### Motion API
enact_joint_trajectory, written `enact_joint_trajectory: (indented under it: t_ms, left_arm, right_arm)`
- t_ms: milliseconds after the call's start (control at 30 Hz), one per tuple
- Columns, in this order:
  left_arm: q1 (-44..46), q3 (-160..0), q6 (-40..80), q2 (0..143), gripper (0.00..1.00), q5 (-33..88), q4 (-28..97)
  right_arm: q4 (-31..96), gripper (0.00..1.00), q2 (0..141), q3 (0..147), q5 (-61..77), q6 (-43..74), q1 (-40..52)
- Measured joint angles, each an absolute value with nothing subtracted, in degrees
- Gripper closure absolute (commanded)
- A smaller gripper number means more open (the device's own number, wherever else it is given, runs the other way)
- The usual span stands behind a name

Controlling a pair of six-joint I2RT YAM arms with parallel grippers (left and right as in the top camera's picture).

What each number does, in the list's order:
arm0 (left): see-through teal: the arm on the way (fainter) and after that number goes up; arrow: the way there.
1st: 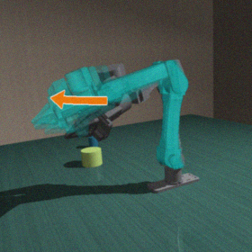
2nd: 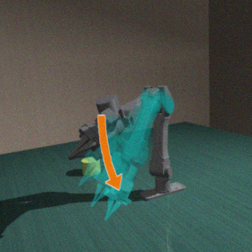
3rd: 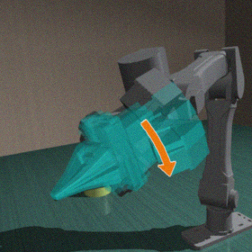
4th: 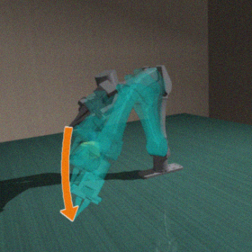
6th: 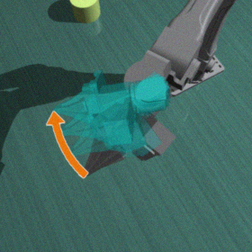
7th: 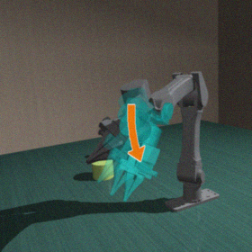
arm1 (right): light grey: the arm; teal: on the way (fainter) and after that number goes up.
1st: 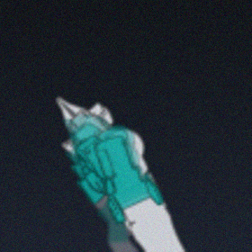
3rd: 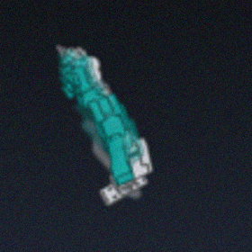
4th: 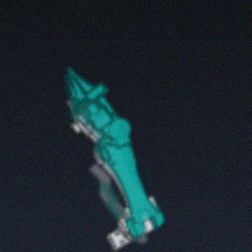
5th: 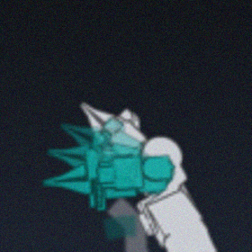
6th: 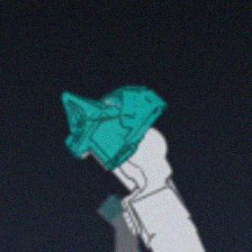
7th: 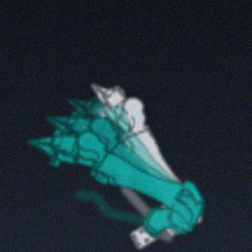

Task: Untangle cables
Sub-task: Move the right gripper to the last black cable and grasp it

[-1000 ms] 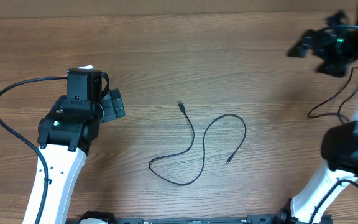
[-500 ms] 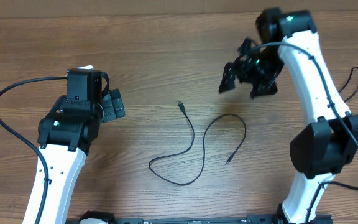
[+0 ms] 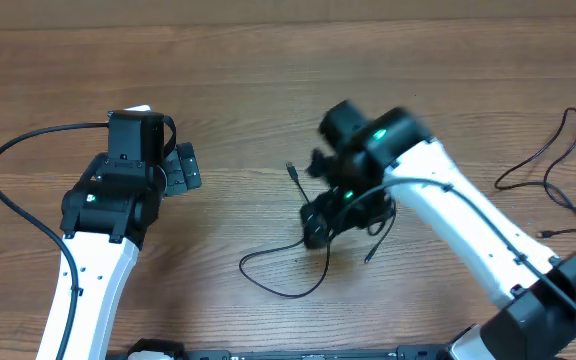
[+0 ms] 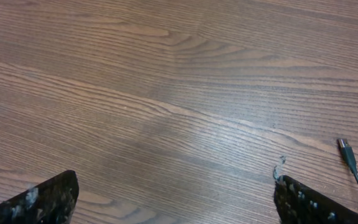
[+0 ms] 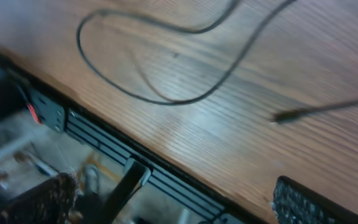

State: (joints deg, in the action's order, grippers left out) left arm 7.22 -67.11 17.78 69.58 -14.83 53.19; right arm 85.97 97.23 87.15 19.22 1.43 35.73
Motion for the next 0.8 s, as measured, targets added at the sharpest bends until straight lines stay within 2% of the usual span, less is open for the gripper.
enact_joint_trajectory:
  t_ms: [467,800]
  left_arm:
    - [7.22,-67.11,17.78,69.58,0.0,-14.83,53.17]
    - [7.22,-67.11,17.78,69.58,0.0,-14.83,53.19]
  right_arm:
    - [54.37,0.0,97.12,65.36,24.16,1.74,52.03]
    - [38.13,0.0,97.14,53.95,27.64,3.2,53.23]
